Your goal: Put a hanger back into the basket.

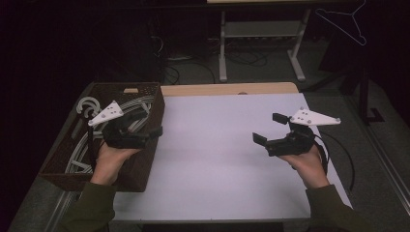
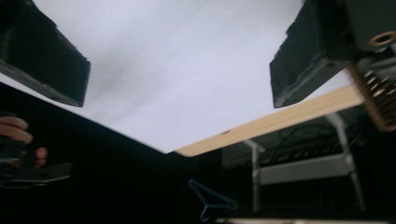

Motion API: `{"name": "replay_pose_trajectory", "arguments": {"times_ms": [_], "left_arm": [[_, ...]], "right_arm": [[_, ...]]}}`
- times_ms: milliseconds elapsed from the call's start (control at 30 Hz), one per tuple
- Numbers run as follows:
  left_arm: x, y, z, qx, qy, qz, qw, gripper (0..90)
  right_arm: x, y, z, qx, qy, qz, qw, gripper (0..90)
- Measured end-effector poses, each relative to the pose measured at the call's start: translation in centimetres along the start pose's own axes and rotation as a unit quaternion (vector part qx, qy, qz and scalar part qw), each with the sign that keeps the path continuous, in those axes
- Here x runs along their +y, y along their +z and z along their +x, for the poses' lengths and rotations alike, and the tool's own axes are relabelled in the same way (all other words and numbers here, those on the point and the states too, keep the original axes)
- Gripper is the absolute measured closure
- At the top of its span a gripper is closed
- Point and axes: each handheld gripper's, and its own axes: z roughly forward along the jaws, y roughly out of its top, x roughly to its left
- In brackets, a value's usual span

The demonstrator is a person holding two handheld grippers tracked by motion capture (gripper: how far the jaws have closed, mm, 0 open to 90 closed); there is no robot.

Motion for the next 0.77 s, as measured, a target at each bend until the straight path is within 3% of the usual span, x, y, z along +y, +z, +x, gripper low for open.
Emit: {"name": "replay_pose_trajectory", "arguments": {"times_ms": [167,433,767], "left_arm": [[-0.8,0.5,-0.4,-0.007,-0.003,-0.024,0.9997,1.7],[-1.6,0.2,-0.5,-0.004,-0.005,-0.036,0.9993,0.0],[-1.7,0.1,-0.4,-0.012,-0.009,-0.035,0.9993,0.0]], "right_arm": [[1.1,0.3,0.1,0.007,-0.003,-0.015,0.9999,0.0],[2.0,0.1,0.3,0.013,-0.002,-0.037,0.9992,0.0],[2.0,-0.2,0.1,0.011,-0.001,-0.041,0.9991,0.0]]}}
